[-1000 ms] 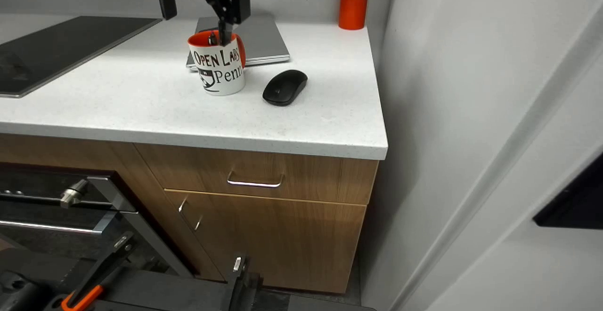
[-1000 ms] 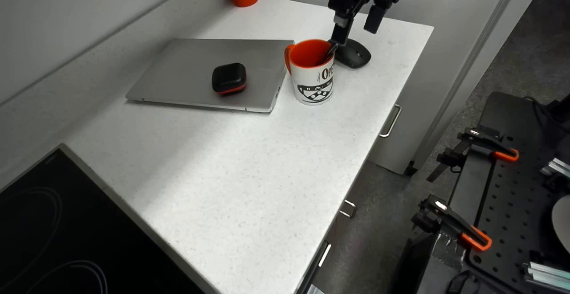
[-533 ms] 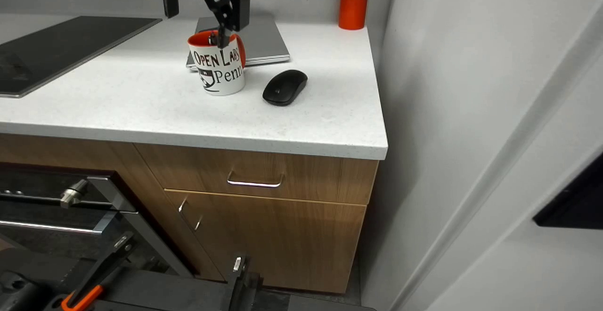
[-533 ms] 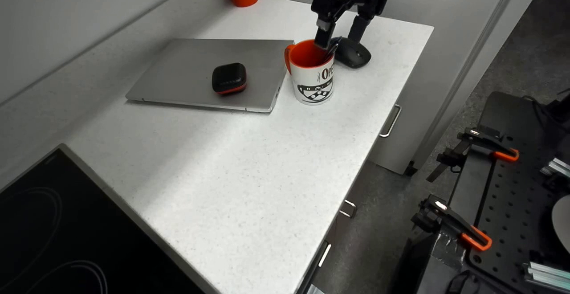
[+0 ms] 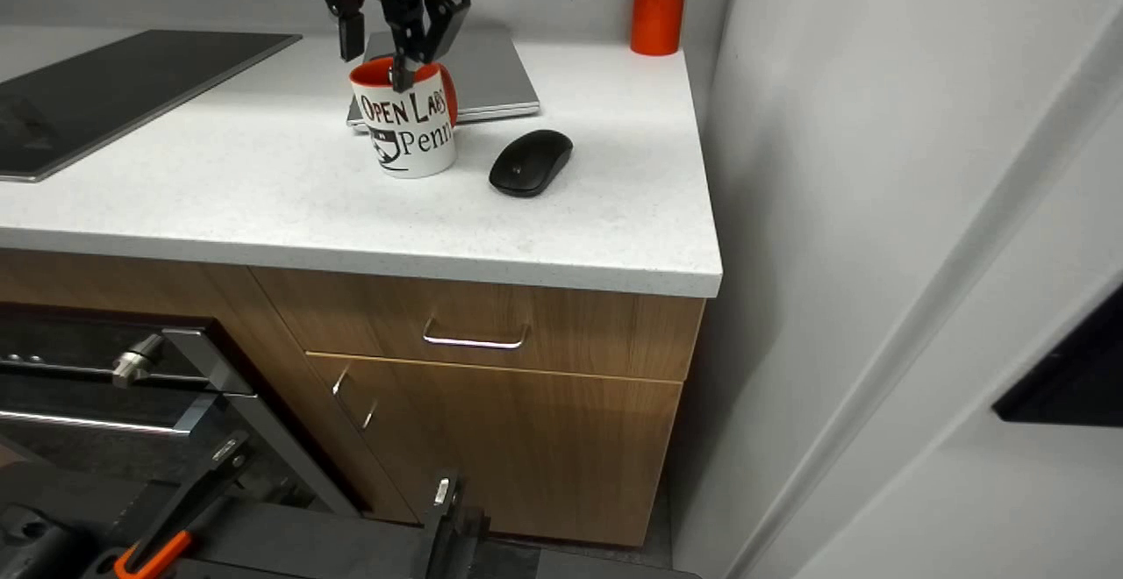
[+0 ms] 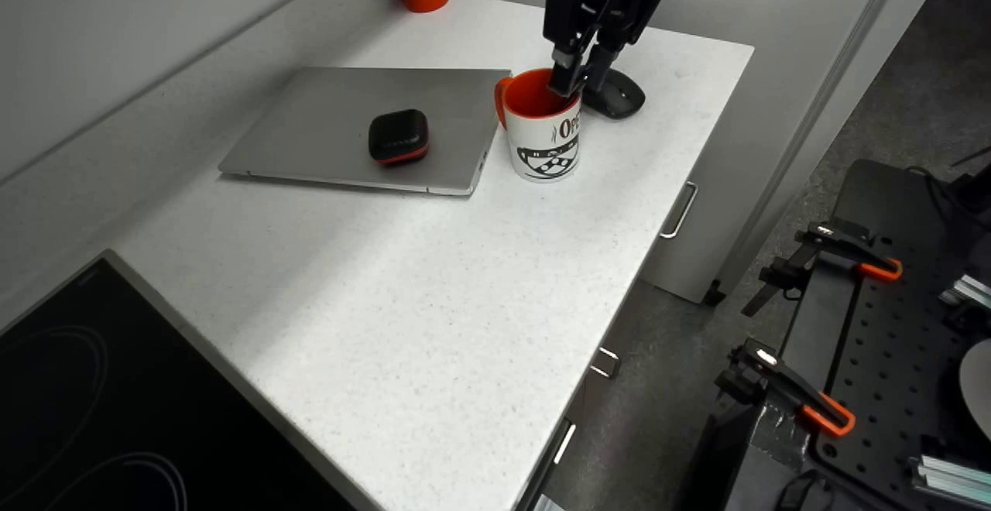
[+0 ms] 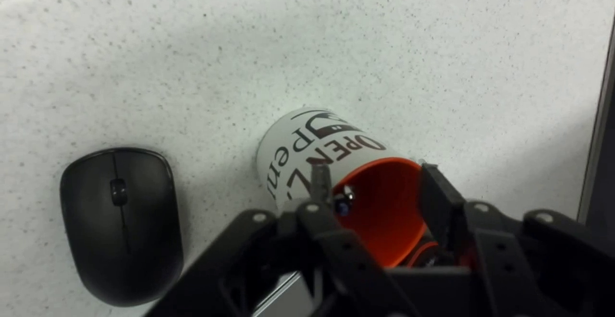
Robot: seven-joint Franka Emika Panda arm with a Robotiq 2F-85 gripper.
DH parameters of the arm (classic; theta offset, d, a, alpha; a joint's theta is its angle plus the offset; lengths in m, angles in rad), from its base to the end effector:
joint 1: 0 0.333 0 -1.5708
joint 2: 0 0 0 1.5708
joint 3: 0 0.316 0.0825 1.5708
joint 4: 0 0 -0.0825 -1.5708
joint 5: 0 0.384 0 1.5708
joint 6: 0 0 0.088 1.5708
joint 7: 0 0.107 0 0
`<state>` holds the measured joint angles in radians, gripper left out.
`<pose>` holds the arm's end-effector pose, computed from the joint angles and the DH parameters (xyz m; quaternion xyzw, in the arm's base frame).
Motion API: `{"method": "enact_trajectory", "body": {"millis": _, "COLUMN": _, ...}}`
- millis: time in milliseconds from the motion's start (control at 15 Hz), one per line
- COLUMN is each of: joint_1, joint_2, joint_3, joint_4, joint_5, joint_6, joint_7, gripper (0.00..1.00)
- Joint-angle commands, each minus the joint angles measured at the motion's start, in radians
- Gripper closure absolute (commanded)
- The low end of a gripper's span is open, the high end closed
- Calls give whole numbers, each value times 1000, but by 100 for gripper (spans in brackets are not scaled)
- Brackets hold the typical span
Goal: Put the pen on the countertop
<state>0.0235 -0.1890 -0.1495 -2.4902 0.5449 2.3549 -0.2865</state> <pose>0.4550 -0.0501 0.3627 -0.9719 0.1066 -0.0643 0.1999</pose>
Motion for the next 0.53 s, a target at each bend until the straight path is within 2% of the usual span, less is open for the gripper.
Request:
{"method": "enact_trajectory", "body": {"millis": 0, "joint_1": -9, "joint_2": 15, "joint_3": -1, "joint_4": 15, "joint_5": 44, "joint_6": 12, "joint_7": -38, "gripper": 86}}
{"method": "enact_trajectory", "body": {"millis": 133, "joint_1": -10, "joint_2": 18, "joint_3": -1, "joint_4": 16, "joint_5": 43, "joint_6": 11, "joint_7": -37, "gripper": 100}}
{"method": "enact_trajectory", "body": {"millis": 467, "joint_1": -13, "joint_2": 7, "joint_3": 6, "joint_4": 12, "joint_5": 25, "joint_6": 4, "joint_7": -22, "gripper": 100}}
